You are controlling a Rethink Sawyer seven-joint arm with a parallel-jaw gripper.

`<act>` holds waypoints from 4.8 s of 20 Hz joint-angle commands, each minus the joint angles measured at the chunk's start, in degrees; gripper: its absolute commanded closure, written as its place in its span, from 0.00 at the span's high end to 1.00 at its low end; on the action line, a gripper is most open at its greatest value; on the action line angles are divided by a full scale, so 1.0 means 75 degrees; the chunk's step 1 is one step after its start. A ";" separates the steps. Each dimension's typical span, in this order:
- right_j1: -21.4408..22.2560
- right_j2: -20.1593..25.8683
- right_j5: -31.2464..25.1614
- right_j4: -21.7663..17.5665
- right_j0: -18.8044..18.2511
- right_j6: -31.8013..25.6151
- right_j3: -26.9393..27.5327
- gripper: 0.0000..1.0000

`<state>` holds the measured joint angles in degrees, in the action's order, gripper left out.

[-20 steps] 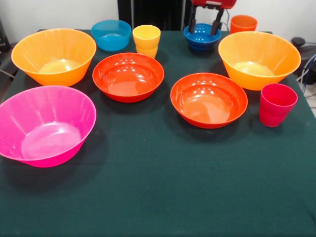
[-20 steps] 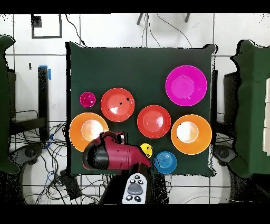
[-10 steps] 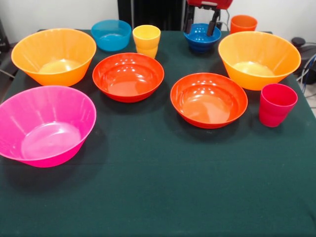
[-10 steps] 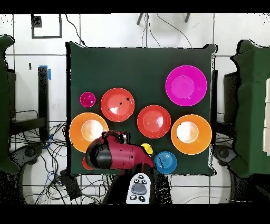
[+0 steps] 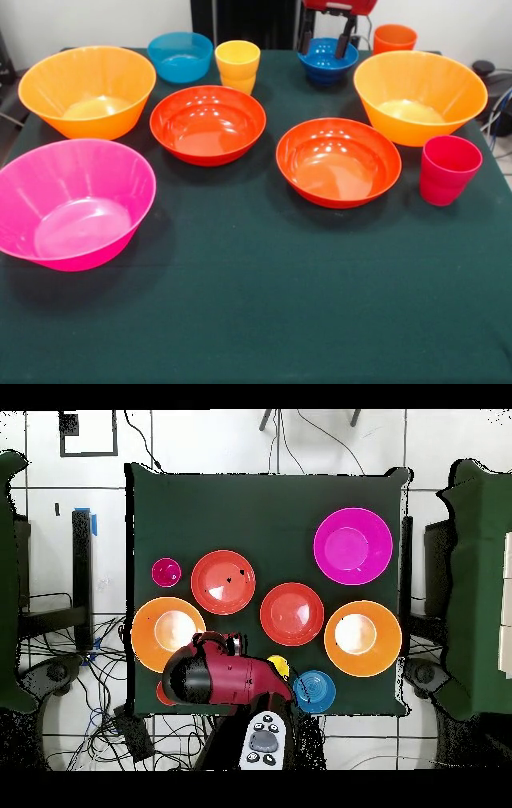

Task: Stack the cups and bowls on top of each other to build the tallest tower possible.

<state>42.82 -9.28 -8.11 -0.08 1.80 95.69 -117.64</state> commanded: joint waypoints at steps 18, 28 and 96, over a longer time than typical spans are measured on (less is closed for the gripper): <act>-0.0386 0.0415 -0.0029 0.0065 0.0265 0.1224 0.0335 1.00; -0.0391 0.0500 -0.0075 -0.0032 0.0075 0.1050 0.0374 1.00; -0.0381 0.0778 0.0861 -0.3708 -0.4335 0.0574 -0.1177 1.00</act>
<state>44.82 -6.64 -6.12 -23.21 -30.12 95.69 -125.05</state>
